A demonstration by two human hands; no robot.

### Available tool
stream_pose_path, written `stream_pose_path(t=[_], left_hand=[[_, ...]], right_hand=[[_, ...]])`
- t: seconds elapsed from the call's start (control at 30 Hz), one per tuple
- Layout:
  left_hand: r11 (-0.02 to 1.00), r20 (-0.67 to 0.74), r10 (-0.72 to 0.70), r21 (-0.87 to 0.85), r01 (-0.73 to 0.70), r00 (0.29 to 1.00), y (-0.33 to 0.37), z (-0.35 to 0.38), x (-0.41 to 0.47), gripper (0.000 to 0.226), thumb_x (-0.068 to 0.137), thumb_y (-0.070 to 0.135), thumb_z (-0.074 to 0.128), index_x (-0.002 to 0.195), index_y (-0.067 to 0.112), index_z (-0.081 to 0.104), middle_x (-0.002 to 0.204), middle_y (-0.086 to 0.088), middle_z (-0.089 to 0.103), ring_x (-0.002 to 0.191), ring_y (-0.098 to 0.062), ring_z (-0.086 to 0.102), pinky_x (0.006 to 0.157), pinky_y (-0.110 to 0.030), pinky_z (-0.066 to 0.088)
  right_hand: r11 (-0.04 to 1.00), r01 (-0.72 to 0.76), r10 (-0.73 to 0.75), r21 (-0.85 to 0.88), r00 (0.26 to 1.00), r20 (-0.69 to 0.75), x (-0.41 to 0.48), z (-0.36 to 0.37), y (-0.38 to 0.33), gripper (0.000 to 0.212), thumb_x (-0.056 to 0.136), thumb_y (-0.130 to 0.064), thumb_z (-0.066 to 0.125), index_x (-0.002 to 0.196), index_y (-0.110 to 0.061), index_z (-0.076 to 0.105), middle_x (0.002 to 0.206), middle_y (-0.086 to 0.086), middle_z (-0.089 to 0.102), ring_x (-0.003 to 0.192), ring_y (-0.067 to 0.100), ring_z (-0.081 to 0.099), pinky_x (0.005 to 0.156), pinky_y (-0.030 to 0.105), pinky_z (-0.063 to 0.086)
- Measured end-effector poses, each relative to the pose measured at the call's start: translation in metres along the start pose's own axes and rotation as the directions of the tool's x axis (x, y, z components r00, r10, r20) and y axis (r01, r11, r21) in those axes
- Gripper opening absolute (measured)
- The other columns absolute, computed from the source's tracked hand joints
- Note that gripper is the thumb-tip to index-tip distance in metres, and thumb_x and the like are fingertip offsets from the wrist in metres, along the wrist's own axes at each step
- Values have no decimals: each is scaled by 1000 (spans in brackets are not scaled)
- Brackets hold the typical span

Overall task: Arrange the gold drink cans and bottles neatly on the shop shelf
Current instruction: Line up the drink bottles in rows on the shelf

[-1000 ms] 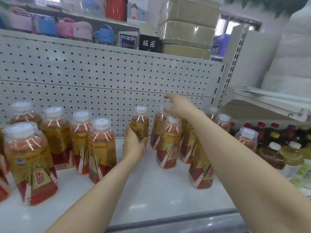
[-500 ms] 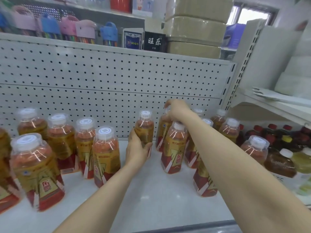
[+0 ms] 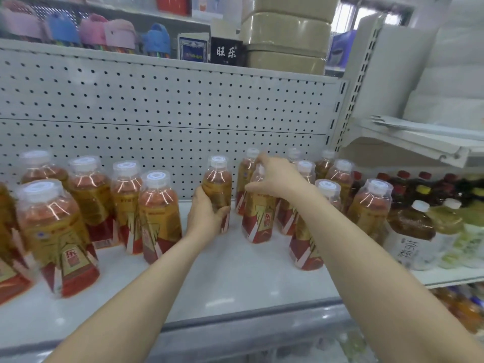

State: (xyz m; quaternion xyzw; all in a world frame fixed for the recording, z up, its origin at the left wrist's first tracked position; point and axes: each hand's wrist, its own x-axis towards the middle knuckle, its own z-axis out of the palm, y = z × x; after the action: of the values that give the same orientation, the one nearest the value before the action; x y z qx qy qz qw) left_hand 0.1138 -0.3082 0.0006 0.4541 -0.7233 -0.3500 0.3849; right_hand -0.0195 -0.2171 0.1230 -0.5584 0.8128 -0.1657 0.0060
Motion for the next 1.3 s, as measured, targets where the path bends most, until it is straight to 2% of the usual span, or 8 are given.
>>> stream_pose_path(t=[0.47,0.63,0.77,0.87,0.93,1.03,1.17,1.3], left_hand=[[996,36,89,-9,-89,995,4,-11,-52,62,82,27,77,129,15,38,125,-3,56,113,-23,58,95,-44,51],[991,50,135,1,-136,990,4,-18,-79,64,83,30,75,132,15,37,125,-3,57,112,-21,58,94,-40,51],[982,53,189,-4,-189,981,6,-29,-102,64,81,30,78,133,21,42,127,3,60,116,-18,58,94,-35,49],[958,-63,288,35,-286,956,-4,-47,-120,64,82,27,78,137,23,46,128,6,57,113,-11,56,94,-31,49],[924,-243,382,86,-373,891,-17,-62,-129,57,84,19,75,134,19,49,126,6,49,111,-7,51,95,-30,49],[931,-441,364,144,-336,820,-34,-85,-127,60,81,11,75,134,11,45,130,-3,41,122,-14,41,108,-38,40],[992,-344,127,39,-121,930,-48,-97,-112,89,85,22,75,152,14,17,154,-8,22,142,-21,26,118,-40,26],[994,-293,103,59,-90,951,-55,-99,-101,92,85,27,75,154,14,16,156,-8,21,144,-24,23,119,-40,23]], right_hand=[[1000,9,-8,7,981,-196,-16,21,4,65,95,-41,63,149,-19,35,136,19,46,123,41,49,96,47,44],[964,245,-151,107,827,-542,-46,24,-21,41,103,-35,45,140,-17,48,125,10,57,113,27,54,88,35,41],[883,315,-221,349,933,-283,-71,40,-43,44,99,-49,47,135,-25,51,121,2,63,106,19,60,93,39,49],[851,255,-219,460,967,-132,-82,41,-45,52,93,-42,60,140,-30,40,106,0,64,97,17,64,85,35,55],[859,242,-202,451,970,-135,-84,38,-45,57,91,-42,64,140,-30,38,94,-2,61,88,17,63,76,33,56],[923,207,-141,325,966,-215,-83,42,-50,69,85,-55,68,140,-24,39,108,1,62,97,20,61,81,37,54],[935,145,-64,323,967,-248,-84,47,-51,78,82,-63,63,144,-28,32,115,5,61,104,25,60,89,46,54],[914,176,-92,367,968,-234,-91,47,-45,67,88,-49,65,143,-29,34,99,2,60,94,22,62,80,38,56]])
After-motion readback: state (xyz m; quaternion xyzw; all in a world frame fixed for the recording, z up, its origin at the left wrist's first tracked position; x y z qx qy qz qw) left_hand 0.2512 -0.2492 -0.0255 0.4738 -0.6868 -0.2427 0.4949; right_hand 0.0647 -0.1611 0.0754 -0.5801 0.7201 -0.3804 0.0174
